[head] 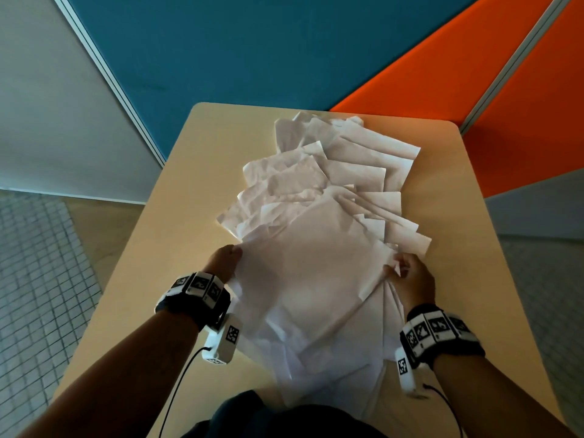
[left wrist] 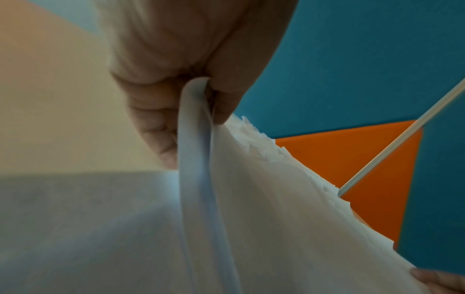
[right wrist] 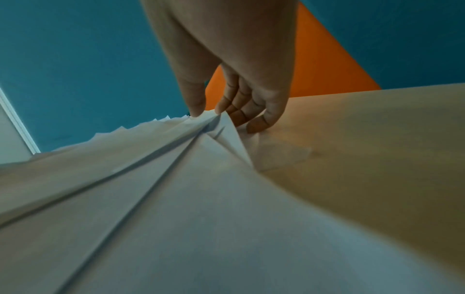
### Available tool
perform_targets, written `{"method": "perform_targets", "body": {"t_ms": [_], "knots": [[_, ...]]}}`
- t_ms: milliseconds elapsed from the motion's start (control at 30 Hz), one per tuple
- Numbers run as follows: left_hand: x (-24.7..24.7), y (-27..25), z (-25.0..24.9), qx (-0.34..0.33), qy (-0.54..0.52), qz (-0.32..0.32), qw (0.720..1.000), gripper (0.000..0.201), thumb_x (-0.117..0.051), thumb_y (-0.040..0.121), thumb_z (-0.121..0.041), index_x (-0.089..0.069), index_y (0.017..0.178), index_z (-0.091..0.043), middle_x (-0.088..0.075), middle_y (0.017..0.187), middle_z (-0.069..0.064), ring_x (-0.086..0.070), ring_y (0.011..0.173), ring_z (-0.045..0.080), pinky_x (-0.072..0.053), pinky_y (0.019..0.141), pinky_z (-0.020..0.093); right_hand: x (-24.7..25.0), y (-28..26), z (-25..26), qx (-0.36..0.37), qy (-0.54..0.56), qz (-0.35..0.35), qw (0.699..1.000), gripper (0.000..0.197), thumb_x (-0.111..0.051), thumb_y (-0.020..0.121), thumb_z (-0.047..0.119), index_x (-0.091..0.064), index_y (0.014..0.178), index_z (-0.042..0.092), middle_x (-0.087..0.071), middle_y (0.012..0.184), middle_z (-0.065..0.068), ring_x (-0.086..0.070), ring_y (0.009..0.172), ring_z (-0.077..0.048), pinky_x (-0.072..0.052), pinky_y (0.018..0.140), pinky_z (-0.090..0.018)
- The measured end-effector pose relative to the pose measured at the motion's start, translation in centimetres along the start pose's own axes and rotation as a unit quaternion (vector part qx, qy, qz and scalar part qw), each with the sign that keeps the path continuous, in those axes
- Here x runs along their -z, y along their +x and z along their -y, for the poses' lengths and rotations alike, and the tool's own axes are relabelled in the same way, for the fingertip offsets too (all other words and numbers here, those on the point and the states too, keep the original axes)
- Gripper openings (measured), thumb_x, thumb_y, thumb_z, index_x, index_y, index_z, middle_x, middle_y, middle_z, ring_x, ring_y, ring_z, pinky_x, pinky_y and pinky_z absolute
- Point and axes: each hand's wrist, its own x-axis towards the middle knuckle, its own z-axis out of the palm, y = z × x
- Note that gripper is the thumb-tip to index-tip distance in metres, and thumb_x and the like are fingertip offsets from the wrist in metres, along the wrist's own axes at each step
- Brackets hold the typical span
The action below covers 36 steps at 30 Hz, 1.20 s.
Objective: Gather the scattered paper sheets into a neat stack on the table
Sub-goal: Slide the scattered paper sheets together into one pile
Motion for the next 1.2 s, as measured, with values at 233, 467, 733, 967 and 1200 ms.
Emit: {"method": "perform_targets", "body": {"t_ms": [233,467,733,967,1200], "knots": [[-1.2,-0.5,-2.2,-0.004,0.064,0.002,0.998,0.053,-0.043,0.094,-0.022,-0.025,0.134,0.009,-0.045,0.133,0.034,-0.047,0.121,0.043,-0.041,0.096,0.043,-1.2,0.3,-0.6,0.077,0.000,0.095,0.992,0.073,-0.071,0.073,0.004,-0.032,0.135,0.004,-0.040,0.139,-0.019,-0.038,0.131,-0.031,-0.035,0.110,-0.046],[-0.4,-3.9,1.8,0.053,0.188,0.035,0.980,0.043,-0.031,0.098,-0.021,-0.045,0.121,0.012,-0.052,0.128,0.030,-0.055,0.115,0.038,-0.044,0.095,0.038,2.0,-5.2,-3.3,-0.031,-0.109,0.079,0.990,0.039,-0.066,0.079,0.004,-0.049,0.112,-0.010,-0.047,0.118,-0.032,-0.052,0.103,-0.042,-0.043,0.090,-0.043],[-2.3,-7.3,2.7,-0.010,0.259,0.071,0.963,0.036,-0.035,0.097,-0.017,-0.054,0.116,0.007,-0.051,0.072,0.006,-0.054,0.117,0.033,-0.035,0.078,0.026,0.9,-10.6,-2.0,-0.069,-0.183,0.116,0.974,0.045,-0.054,0.089,0.016,-0.038,0.119,-0.013,-0.042,0.126,-0.032,-0.050,0.110,-0.045,-0.043,0.089,-0.044],[-0.8,-7.8,3.8,-0.036,0.277,0.070,0.958,0.041,-0.032,0.097,-0.022,-0.056,0.113,0.008,-0.057,0.125,0.023,-0.054,0.117,0.031,-0.041,0.094,0.033,2.5,-10.5,-2.5,-0.077,-0.139,0.115,0.981,0.031,-0.050,0.091,0.014,-0.048,0.114,-0.007,-0.058,0.117,-0.030,-0.055,0.108,-0.040,-0.042,0.086,-0.039],[-1.8,-9.2,5.5,-0.091,0.268,0.095,0.954,0.026,-0.045,0.089,-0.012,-0.062,0.080,0.006,-0.069,0.080,0.024,-0.067,0.092,0.038,-0.052,0.084,0.037,1.5,-11.9,-3.0,-0.069,-0.081,0.106,0.989,0.042,-0.058,0.084,0.009,-0.040,0.122,0.002,-0.064,0.112,-0.025,-0.061,0.100,-0.038,-0.045,0.076,-0.035]]}}
